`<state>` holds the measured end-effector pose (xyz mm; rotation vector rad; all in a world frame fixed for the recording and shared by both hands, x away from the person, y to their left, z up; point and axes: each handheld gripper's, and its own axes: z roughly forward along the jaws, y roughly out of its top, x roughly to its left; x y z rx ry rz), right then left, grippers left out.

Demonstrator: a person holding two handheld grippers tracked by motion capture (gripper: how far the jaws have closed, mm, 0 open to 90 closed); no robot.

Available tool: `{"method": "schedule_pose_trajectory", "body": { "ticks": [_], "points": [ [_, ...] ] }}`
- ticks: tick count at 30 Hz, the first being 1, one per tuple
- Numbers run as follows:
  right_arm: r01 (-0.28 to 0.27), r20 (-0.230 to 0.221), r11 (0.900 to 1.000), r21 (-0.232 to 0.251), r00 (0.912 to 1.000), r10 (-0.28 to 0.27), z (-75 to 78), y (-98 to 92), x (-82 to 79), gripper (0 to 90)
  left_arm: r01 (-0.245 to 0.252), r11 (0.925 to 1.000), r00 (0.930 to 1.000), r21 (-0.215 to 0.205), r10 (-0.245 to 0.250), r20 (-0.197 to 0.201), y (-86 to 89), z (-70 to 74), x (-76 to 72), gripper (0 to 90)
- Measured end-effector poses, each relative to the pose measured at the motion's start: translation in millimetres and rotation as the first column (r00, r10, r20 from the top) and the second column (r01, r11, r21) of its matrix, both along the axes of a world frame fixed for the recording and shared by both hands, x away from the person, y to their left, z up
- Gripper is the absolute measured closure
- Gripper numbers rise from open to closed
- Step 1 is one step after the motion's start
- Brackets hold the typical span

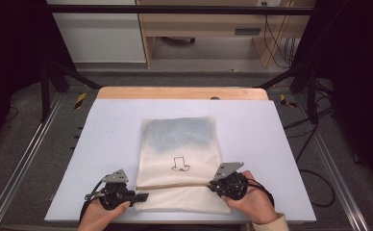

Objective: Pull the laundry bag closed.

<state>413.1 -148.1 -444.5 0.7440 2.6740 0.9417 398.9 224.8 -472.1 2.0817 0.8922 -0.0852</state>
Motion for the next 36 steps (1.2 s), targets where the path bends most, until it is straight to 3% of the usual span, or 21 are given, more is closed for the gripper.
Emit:
{"method": "schedule_pose_trajectory", "body": {
  "ticks": [28, 36],
  "points": [
    [0.016, 0.005, 1.0, 0.02, 0.9999, -0.016, -1.3, -9.7, -1.5, 81.7, 0.001, 1.0, 1.0, -0.005, -0.001, -0.006, -0.4, -1.8, 1.4, 84.1],
    [0.035, 0.001, 0.999, 0.002, 0.9994, -0.035, -2.8, -15.1, -4.5, 81.8, -0.003, 1.0, 0.9999, 0.005, 0.003, 0.015, -0.4, 1.2, -0.8, 84.1]
  ]
}}
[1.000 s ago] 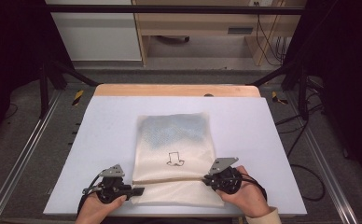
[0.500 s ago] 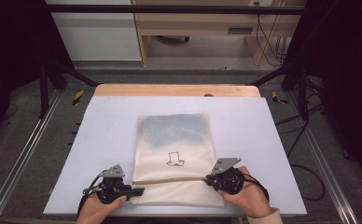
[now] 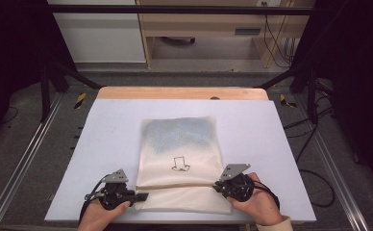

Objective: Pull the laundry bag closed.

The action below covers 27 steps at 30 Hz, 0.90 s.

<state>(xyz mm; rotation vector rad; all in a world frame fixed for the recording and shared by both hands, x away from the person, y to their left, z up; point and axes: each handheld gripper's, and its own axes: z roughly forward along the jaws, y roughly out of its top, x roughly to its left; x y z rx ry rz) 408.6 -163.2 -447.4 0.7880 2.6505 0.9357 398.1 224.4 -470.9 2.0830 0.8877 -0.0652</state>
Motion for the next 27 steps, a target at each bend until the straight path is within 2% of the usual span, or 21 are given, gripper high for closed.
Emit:
{"method": "schedule_pose_trajectory", "body": {
  "ticks": [10, 14, 24, 27],
  "points": [
    [0.039, -0.009, 0.999, 0.002, 0.9992, -0.039, -2.4, -12.7, -3.3, 81.8, -0.001, 1.0, 1.0, -0.005, 0.001, 0.001, 1.5, 1.2, 0.9, 84.0],
    [0.059, -0.009, 0.998, -0.013, 0.9982, -0.059, -2.6, -17.3, -4.5, 81.8, -0.003, 1.0, 1.0, -0.001, 0.003, 0.004, 1.7, 1.6, 1.0, 84.0],
    [0.079, -0.021, 0.997, -0.009, 0.9966, -0.079, -6.1, -25.2, -6.4, 81.8, -0.008, 1.0, 1.0, -0.002, 0.008, 0.006, 3.6, 2.4, 1.9, 84.1],
    [0.08, -0.028, 0.997, 0.005, 0.9964, -0.08, -6.9, -27.6, -7.6, 81.9, -0.005, 1.0, 1.0, 0.0, 0.005, 0.009, 3.3, 3.0, 1.5, 84.1]
  ]
}}
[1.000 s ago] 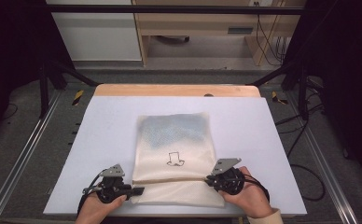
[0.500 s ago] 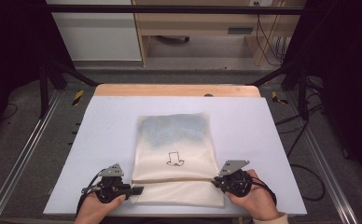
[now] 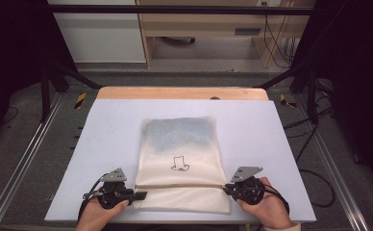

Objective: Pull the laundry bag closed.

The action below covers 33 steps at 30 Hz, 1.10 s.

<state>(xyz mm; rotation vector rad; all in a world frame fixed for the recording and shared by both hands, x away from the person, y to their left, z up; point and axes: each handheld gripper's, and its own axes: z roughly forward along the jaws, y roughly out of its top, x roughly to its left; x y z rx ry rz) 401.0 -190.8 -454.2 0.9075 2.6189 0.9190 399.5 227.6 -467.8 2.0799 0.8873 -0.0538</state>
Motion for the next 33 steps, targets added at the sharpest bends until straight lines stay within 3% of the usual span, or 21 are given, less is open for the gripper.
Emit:
{"method": "schedule_pose_trajectory", "body": {
  "ticks": [8, 10, 11, 13, 15, 16, 18, 21, 24, 29, 33],
  "points": [
    [0.001, -0.005, 1.0, -0.004, 1.0, -0.001, -1.2, 1.1, -0.6, 81.9, -0.003, 1.0, 1.0, 0.007, 0.003, -0.002, -0.5, -0.5, -0.4, 83.6],
    [0.002, 0.002, 1.0, 0.005, 1.0, -0.002, -3.2, 2.0, -0.3, 80.4, 0.001, 1.0, 1.0, -0.007, -0.001, 0.0, -0.3, 0.2, -0.8, 78.5],
    [0.002, 0.01, 1.0, 0.016, 1.0, -0.002, -3.4, 2.0, -0.1, 76.5, -0.016, 0.9997, 0.9999, -0.018, 0.016, 0.0, 0.9, 1.7, -1.3, 69.1],
    [0.014, 0.031, 0.999, 0.047, 0.9994, -0.015, -3.4, 2.7, 1.2, 59.3, -0.048, 0.9982, 0.9987, -0.035, 0.049, 0.014, 4.2, 5.1, -2.8, 49.7],
    [0.04, 0.063, 0.997, 0.067, 0.997, -0.044, -0.8, 3.2, 2.5, 48.0, -0.077, 0.9956, 0.9968, -0.053, 0.078, 0.016, 11.0, 8.5, -4.4, 35.5],
    [0.055, 0.073, 0.995, 0.084, 0.9955, -0.061, 0.9, 3.0, 3.7, 38.6, -0.086, 0.9947, 0.996, -0.056, 0.087, 0.017, 13.5, 9.3, -5.3, 31.4],
    [0.093, 0.074, 0.99, 0.109, 0.9921, -0.101, 4.3, 2.4, 6.8, 29.4, -0.114, 0.9919, 0.9923, -0.055, 0.117, 0.041, 20.1, 11.9, -7.6, 25.7],
    [0.144, 0.115, 0.982, 0.123, 0.9807, -0.158, 8.8, 1.7, 8.4, 16.6, -0.18, 0.9834, 0.9791, -0.027, 0.181, 0.092, 28.7, 18.2, -9.6, 17.1],
    [0.209, 0.114, 0.966, 0.149, 0.9672, -0.227, 17.9, 3.1, 11.5, 10.0, -0.205, 0.9788, 0.972, 0.011, 0.202, 0.121, 33.6, 22.5, -8.7, 11.0],
    [0.235, 0.122, 0.955, 0.179, 0.9582, -0.259, 28.5, 4.1, 13.3, 8.8, -0.251, 0.9668, 0.9609, 0.047, 0.243, 0.132, 39.5, 28.0, -8.4, 9.0],
    [0.226, 0.12, 0.957, 0.183, 0.9609, -0.249, 44.2, 8.0, 18.9, 8.7, -0.267, 0.9588, 0.9583, 0.097, 0.254, 0.132, 43.1, 35.6, -1.0, 8.4]
  ]
}}
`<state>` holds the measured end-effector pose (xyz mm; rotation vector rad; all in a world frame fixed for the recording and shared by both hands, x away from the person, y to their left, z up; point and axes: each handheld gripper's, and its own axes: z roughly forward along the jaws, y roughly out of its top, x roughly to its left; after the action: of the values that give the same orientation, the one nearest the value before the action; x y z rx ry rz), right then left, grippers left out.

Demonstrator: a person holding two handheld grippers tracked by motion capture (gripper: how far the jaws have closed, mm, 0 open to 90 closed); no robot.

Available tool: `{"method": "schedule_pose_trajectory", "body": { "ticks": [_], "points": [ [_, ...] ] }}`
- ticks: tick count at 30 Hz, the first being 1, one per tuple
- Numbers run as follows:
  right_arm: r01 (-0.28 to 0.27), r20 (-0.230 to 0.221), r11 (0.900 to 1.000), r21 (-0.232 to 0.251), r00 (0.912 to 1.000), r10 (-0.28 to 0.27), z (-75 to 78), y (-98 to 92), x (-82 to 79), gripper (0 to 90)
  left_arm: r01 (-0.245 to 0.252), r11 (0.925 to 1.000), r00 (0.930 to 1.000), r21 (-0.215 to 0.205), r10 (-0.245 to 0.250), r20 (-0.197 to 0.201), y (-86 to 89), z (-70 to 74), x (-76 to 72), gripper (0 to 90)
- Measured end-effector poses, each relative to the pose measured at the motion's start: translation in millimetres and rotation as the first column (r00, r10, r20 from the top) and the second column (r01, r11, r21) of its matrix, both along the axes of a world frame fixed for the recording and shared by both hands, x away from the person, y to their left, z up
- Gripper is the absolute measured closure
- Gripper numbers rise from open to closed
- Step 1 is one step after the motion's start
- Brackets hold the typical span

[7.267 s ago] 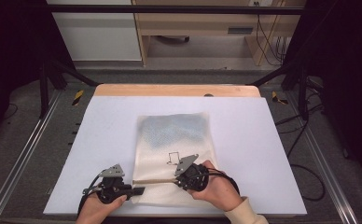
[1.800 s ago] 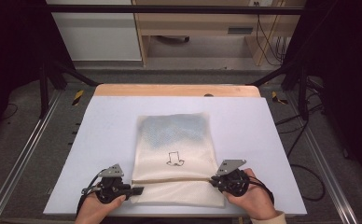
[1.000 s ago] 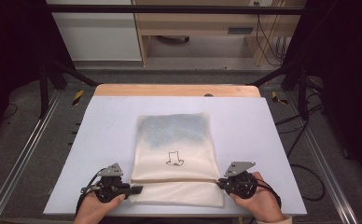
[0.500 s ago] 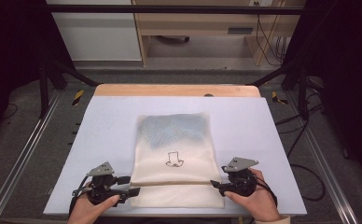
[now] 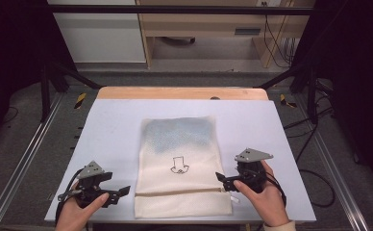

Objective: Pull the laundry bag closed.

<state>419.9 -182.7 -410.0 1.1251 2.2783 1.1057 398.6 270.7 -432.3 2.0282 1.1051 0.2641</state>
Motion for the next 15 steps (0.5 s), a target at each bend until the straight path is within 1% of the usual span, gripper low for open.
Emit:
{"method": "schedule_pose_trajectory", "body": {
  "ticks": [1, 2, 3, 5, 6, 7, 8, 9, 10, 11, 12, 13, 15],
  "points": [
    [-0.002, -0.015, 1.0, -0.03, 0.9999, 0.002, 9.5, 4.7, 6.8, 8.9, 0.002, 0.9999, 1.0, 0.012, -0.002, 0.0, 0.1, 2.5, 2.8, 8.4],
    [-0.002, -0.015, 1.0, -0.03, 0.9999, 0.002, 9.5, 4.7, 6.8, 8.9, -0.002, 0.9999, 1.0, 0.017, 0.002, 0.005, -0.3, 4.5, 5.1, 8.4],
    [-0.002, -0.015, 0.999, -0.04, 0.9999, 0.002, 12.1, 6.4, 9.9, 8.9, 0.002, 0.9996, 1.0, 0.027, -0.002, 0.002, -0.6, 8.2, 8.4, 8.4],
    [0.015, -0.05, 0.998, -0.064, 0.9986, -0.018, 17.9, 10.3, 20.7, 8.9, 0.013, 0.9992, 0.9999, 0.038, -0.013, 0.005, -3.3, 17.4, 16.6, 8.4],
    [0.039, -0.059, 0.996, -0.079, 0.9973, -0.044, 20.7, 13.4, 28.3, 9.4, 0.023, 0.9985, 0.9997, 0.05, -0.024, 0.004, -5.2, 20.7, 19.7, 8.4],
    [0.052, -0.063, 0.995, -0.083, 0.9964, -0.057, 22.4, 15.5, 33.1, 10.2, 0.044, 0.9953, 0.999, 0.086, -0.044, 0.004, -9.4, 26.3, 25.3, 8.2],
    [0.063, -0.083, 0.995, -0.079, 0.9941, -0.069, 24.4, 19.9, 40.6, 10.4, 0.054, 0.994, 0.9985, 0.095, -0.054, 0.005, -13.5, 32.1, 31.2, 8.0],
    [0.059, -0.097, 0.995, -0.078, 0.993, -0.067, 26.4, 23.4, 47.6, 10.1, 0.048, 0.9958, 0.9987, 0.079, -0.049, 0.01, -16.3, 36.6, 36.0, 9.3],
    [0.062, -0.104, 0.996, -0.071, 0.9922, -0.069, 27.4, 25.8, 52.8, 10.0, 0.054, 0.9966, 0.9985, 0.062, -0.054, 0.004, -19.0, 40.8, 41.3, 10.0],
    [0.059, -0.121, 0.996, -0.06, 0.9905, -0.066, 28.3, 28.2, 57.7, 9.4, 0.067, 0.9966, 0.9977, 0.048, -0.066, -0.011, -21.5, 44.5, 46.6, 9.7],
    [0.05, -0.135, 0.997, -0.055, 0.9892, -0.057, 28.7, 30.2, 62.0, 8.7, 0.078, 0.9958, 0.9969, 0.049, -0.077, -0.02, -24.9, 46.8, 51.3, 8.4],
    [0.052, -0.143, 0.997, -0.053, 0.9879, -0.059, 28.9, 32.3, 65.4, 8.8, 0.09, 0.9942, 0.9957, 0.06, -0.089, -0.027, -27.7, 48.7, 55.5, 7.0],
    [0.07, -0.14, 0.995, -0.066, 0.987, -0.078, 29.2, 34.7, 70.5, 8.7, 0.072, 0.9952, 0.9974, 0.065, -0.072, -0.009, -29.6, 51.8, 61.1, 8.1]
  ]
}}
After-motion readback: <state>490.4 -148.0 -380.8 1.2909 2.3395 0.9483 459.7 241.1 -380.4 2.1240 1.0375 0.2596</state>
